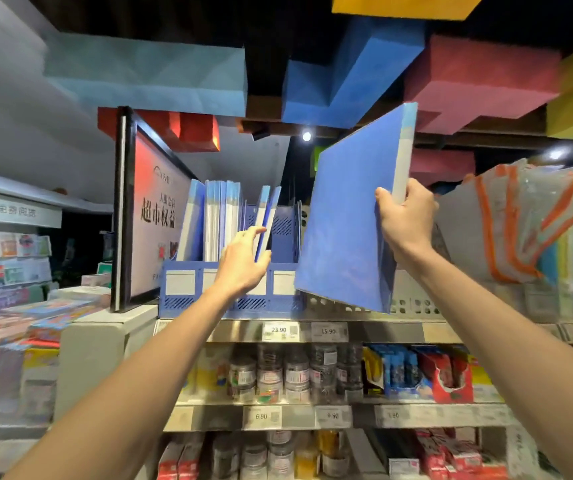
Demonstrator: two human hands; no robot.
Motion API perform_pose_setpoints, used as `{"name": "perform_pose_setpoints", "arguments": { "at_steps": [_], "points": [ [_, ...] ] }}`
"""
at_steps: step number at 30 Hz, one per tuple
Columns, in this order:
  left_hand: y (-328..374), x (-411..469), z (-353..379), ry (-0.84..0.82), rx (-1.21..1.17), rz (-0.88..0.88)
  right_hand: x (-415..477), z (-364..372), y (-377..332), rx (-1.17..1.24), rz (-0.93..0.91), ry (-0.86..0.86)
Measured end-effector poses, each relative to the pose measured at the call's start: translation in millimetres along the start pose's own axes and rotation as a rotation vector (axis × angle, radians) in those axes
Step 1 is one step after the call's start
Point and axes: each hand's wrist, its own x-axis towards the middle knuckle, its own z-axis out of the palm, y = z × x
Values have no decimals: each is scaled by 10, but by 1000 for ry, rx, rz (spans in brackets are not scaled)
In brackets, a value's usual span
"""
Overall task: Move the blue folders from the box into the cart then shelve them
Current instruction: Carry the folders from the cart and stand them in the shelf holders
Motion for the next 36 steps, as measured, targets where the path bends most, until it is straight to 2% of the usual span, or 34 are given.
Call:
{"name": "perform_pose_setpoints", "arguments": {
  "at_steps": [7, 11, 20, 26, 36],
  "points": [
    [-408, 586, 206, 92, 281, 139, 322, 627, 40, 57, 0, 70],
    [-573, 856, 282, 78, 387, 172, 503, 1009, 57, 71, -7, 62],
    [-960, 1074, 289, 127, 423, 297, 557, 1904, 288, 213, 69, 10],
    [-1204, 1057, 207, 169, 429, 318, 372, 2511, 483, 347, 121, -13],
    [-1353, 1071, 193, 90, 481, 336, 119, 3089, 564, 442, 136, -95]
  ]
}}
